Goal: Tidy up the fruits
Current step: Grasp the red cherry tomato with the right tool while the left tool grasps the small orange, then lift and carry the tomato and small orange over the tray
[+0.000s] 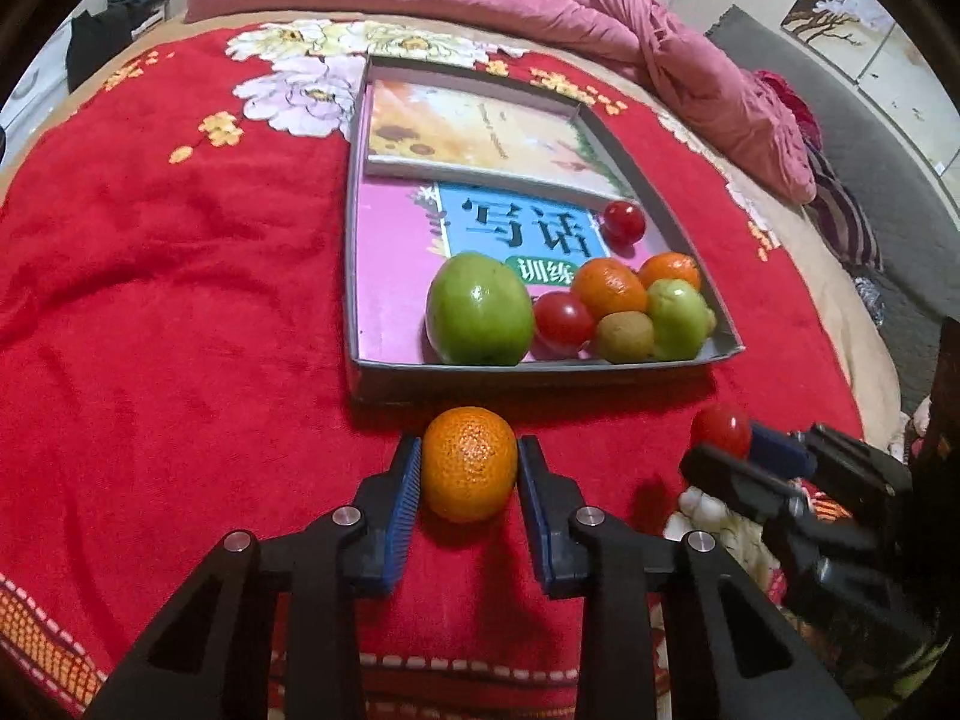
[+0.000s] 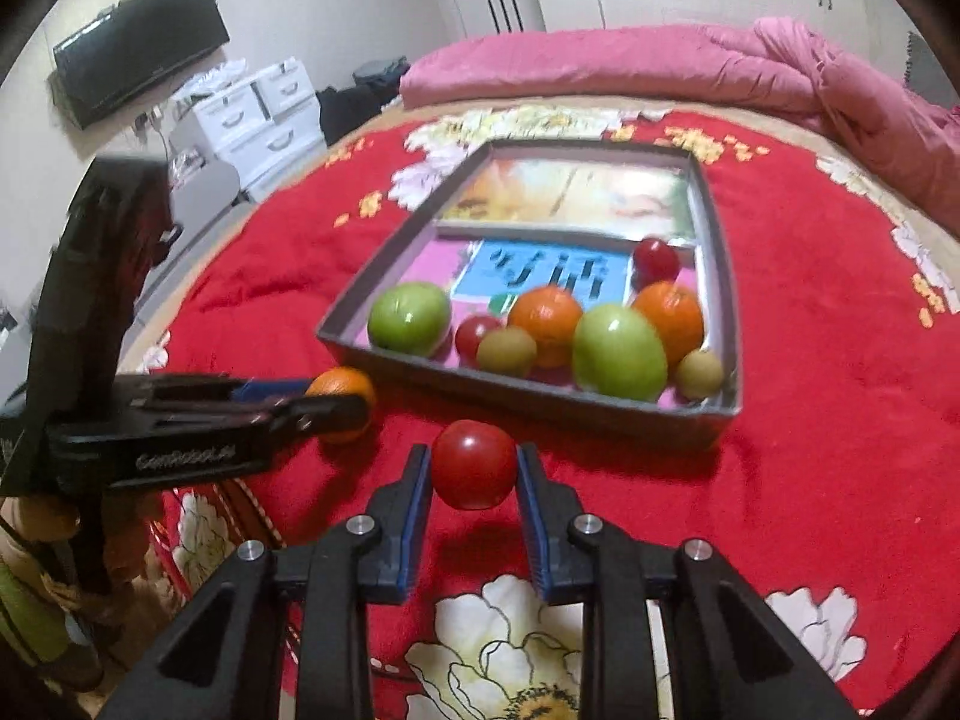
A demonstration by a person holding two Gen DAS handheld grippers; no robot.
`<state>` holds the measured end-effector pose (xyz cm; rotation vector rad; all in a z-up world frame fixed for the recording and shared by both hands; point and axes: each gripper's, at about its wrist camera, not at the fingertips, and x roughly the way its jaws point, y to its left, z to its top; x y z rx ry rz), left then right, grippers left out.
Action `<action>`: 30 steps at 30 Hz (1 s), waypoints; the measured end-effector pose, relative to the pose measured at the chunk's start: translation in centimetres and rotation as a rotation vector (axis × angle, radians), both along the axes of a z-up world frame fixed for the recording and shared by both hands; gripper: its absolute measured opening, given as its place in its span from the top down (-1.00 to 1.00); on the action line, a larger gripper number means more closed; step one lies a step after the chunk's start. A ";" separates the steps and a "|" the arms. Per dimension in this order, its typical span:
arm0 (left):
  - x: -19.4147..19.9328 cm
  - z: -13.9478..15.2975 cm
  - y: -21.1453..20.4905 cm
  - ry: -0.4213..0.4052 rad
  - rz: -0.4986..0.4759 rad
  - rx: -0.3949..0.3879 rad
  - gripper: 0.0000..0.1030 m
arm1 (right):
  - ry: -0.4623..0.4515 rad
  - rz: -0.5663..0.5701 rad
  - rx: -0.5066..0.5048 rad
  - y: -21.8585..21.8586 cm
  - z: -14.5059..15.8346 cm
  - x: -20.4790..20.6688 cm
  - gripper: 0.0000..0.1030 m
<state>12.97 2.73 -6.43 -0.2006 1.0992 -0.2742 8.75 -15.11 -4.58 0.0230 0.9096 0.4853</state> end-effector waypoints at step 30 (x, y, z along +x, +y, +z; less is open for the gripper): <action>1.2 8.0 -3.5 -0.176 -0.055 -0.009 0.37 | -0.126 -0.147 0.023 -5.6 4.0 1.9 0.45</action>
